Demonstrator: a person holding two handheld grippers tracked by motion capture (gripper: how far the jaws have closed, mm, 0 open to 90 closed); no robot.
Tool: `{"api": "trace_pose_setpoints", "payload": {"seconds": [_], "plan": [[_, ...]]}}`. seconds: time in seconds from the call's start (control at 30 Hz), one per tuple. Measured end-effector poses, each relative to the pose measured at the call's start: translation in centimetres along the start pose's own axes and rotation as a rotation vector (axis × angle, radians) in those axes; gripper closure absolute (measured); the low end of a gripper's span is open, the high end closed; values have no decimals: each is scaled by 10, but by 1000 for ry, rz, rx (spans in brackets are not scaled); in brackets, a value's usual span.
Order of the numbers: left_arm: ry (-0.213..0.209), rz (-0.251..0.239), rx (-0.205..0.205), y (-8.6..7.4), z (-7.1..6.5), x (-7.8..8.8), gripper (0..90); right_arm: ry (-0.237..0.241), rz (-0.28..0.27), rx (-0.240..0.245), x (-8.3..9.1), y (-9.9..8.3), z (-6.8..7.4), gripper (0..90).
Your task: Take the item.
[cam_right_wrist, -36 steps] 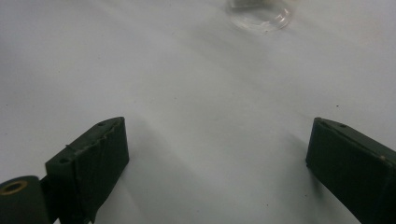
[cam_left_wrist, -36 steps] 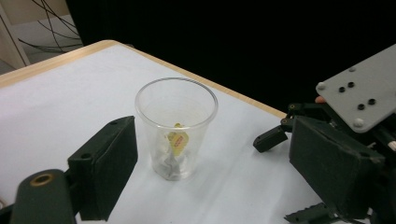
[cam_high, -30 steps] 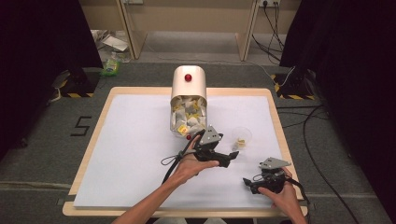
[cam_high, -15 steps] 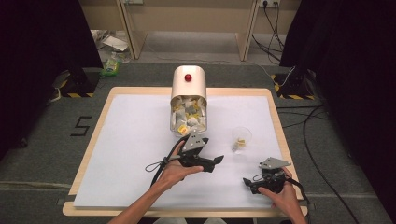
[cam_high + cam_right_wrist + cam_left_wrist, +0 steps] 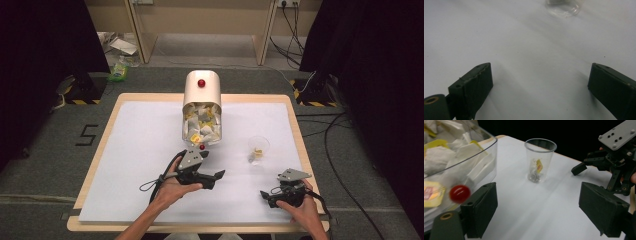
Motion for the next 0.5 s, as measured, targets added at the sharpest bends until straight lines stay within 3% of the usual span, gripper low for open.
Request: {"api": "trace_pose_setpoints", "payload": {"seconds": [0.27,0.5], "plan": [[40,11,14,-18,10,21,148,0,1,-2,0,0,0,64],[83,3,50,-33,21,45,149,1,0,-1,0,0,0,64]]}}
Point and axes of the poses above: each handheld gripper's, and its own axes: x roughly backward along the jaws, y roughly out of its top, z roughly to its left, the point moved 3 cm from there along -x, roughly forward along the jaws, and after that the axes turned 12 degrees about -y, right-handed, at the moved point
